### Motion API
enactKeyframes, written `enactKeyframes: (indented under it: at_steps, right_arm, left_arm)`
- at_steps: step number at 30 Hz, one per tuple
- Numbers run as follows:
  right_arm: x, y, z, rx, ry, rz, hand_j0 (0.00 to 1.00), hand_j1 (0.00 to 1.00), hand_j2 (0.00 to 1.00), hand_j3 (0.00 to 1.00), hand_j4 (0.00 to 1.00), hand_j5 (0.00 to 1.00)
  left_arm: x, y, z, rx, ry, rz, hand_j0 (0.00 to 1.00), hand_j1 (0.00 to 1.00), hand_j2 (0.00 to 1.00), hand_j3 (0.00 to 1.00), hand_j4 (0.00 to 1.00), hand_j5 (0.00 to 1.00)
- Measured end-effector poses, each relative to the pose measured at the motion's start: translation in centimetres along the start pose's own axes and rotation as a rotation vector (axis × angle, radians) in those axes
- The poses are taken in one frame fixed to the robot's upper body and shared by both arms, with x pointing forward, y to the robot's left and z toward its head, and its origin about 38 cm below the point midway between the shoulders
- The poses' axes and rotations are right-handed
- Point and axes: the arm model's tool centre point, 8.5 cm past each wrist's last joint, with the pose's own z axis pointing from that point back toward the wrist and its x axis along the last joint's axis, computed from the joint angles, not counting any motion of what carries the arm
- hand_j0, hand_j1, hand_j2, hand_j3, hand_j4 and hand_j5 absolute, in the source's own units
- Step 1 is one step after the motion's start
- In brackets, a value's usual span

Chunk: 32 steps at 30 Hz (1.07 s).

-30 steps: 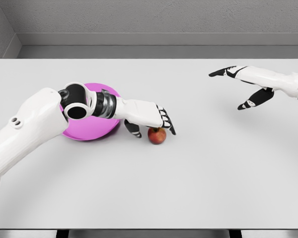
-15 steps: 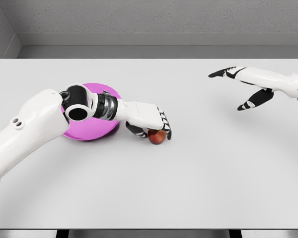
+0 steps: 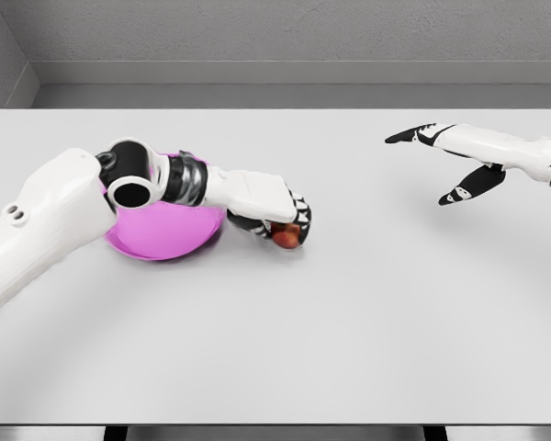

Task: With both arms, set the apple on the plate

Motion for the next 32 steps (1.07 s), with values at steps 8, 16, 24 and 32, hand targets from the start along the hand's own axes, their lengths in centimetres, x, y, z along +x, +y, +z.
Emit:
enactKeyframes:
  at_steps: [8, 16, 24, 32]
  right_arm:
    - [0.0, 0.0, 0.0, 0.000, -0.001, 0.000, 1.00, 1.00, 1.00, 1.00, 1.00, 1.00]
    - [0.0, 0.0, 0.0, 0.000, -0.001, 0.000, 1.00, 1.00, 1.00, 1.00, 1.00, 1.00]
    - [0.0, 0.1, 0.0, 0.001, 0.000, -0.001, 1.00, 1.00, 1.00, 1.00, 1.00, 1.00]
    - [-0.1, 0.1, 0.1, 0.001, 0.002, -0.002, 1.00, 1.00, 1.00, 1.00, 1.00, 1.00]
  left_arm:
    - [-4.2, -1.3, 12.0, 0.088, 0.184, 0.111, 0.52, 0.52, 0.52, 0.52, 0.52, 0.52]
    - [-4.8, -1.7, 15.0, 0.092, 0.237, 0.121, 1.00, 1.00, 1.00, 1.00, 1.00, 1.00]
    - [-7.2, -3.0, 18.1, 0.110, 0.334, 0.192, 1.00, 1.00, 1.00, 1.00, 1.00, 1.00]
    - [-13.0, -9.4, 26.4, 0.197, 0.618, 0.471, 1.00, 1.00, 1.00, 1.00, 1.00, 1.00]
